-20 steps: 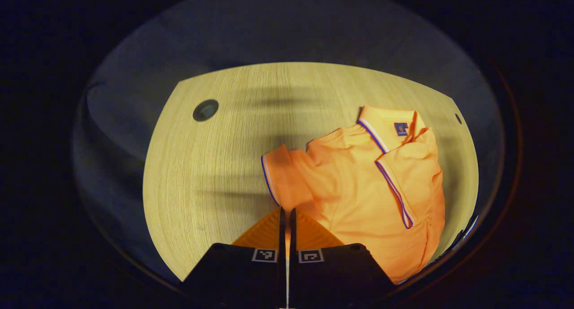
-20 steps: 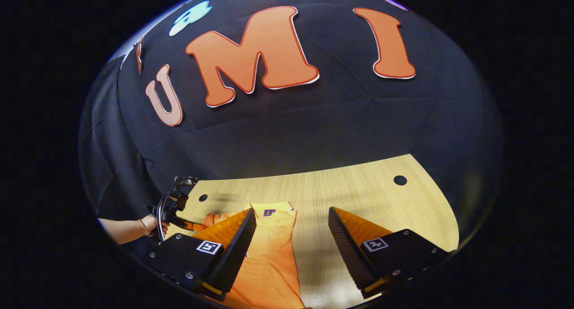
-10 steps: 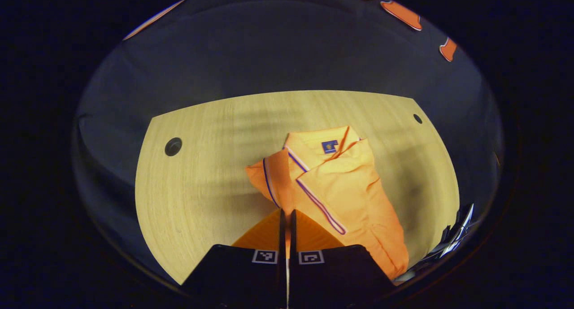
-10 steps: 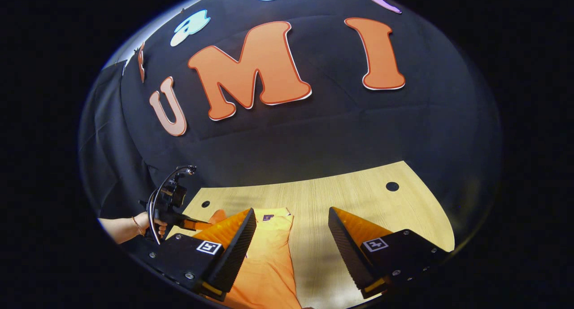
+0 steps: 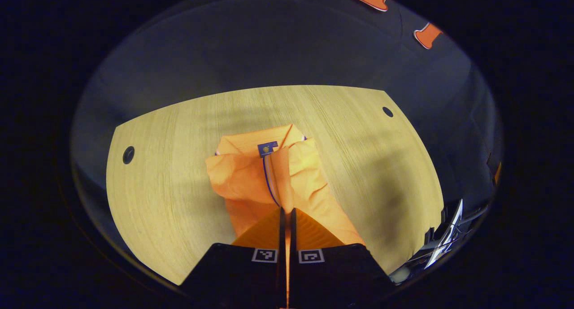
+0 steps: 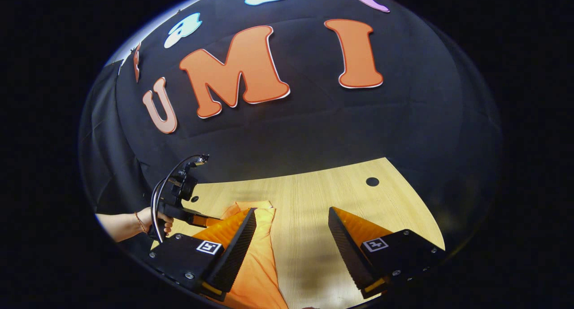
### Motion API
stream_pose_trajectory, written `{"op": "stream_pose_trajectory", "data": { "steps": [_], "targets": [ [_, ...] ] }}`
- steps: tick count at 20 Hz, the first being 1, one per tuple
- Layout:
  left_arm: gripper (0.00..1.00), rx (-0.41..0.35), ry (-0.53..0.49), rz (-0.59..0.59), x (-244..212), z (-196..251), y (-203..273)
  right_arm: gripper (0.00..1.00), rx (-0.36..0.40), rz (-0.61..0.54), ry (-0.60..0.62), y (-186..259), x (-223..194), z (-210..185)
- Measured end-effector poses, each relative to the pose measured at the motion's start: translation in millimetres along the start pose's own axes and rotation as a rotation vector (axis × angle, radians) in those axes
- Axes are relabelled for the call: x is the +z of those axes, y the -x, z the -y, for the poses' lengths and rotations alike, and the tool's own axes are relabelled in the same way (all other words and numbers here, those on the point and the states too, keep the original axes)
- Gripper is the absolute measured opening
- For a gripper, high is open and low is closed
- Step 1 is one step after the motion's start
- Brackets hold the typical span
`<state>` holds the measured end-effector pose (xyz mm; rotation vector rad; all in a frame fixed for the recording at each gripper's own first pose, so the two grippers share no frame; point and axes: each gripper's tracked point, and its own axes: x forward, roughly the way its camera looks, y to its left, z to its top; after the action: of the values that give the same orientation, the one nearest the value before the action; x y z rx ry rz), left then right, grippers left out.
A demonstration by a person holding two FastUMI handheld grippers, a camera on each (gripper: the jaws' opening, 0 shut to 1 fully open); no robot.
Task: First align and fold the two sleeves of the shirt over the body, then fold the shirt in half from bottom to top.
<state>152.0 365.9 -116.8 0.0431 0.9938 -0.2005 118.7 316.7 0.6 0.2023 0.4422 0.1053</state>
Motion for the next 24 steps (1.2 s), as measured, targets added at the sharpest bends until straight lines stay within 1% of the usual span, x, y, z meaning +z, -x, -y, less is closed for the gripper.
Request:
{"op": "stream_pose_trajectory", "data": {
  "steps": [3,5,6,7,8,9,12,13,16,19,24],
  "targets": [
    [0.03,0.031,-0.009,-0.041,-6.3,10.9,-18.3,0.99,-0.017,-0.003,-0.009,3.7,-1.1,12.3],
    [0.03,0.052,-0.002,-0.032,-5.8,17.3,-26.2,0.98,-0.020,-0.006,-0.013,4.4,-1.4,16.0],
    [0.04,0.052,0.008,-0.029,-3.5,21.6,-29.7,0.98,-0.022,-0.007,-0.014,4.5,-2.0,17.7],
    [0.04,0.033,0.016,-0.021,-3.4,28.6,-32.7,0.98,-0.023,-0.012,-0.014,5.7,-3.3,19.4],
    [0.19,0.011,0.026,-0.009,-1.6,34.0,-38.3,0.99,-0.022,-0.017,-0.013,4.9,-4.3,20.0],
    [0.32,0.000,0.034,-0.003,-0.7,38.7,-31.8,0.99,-0.023,-0.020,-0.012,4.3,-4.9,20.4],
    [1.00,0.016,0.045,0.005,-1.7,40.5,-23.2,0.99,-0.017,-0.024,-0.003,2.0,-6.9,17.7],
    [0.98,0.016,0.054,0.020,-1.2,40.8,-19.3,0.98,-0.011,-0.031,-0.001,1.5,-8.5,15.9],
    [0.99,0.005,0.064,0.059,-0.7,38.5,4.1,0.99,0.013,-0.044,0.006,-2.6,-11.3,3.9],
    [0.99,0.012,0.066,0.099,-2.9,28.1,31.4,0.99,0.047,-0.069,0.029,-9.4,-19.5,-15.7],
    [0.99,0.050,0.108,0.165,-30.0,1.0,79.1,0.99,0.084,-0.119,0.091,-16.6,-39.8,-48.2]
  ]
}}
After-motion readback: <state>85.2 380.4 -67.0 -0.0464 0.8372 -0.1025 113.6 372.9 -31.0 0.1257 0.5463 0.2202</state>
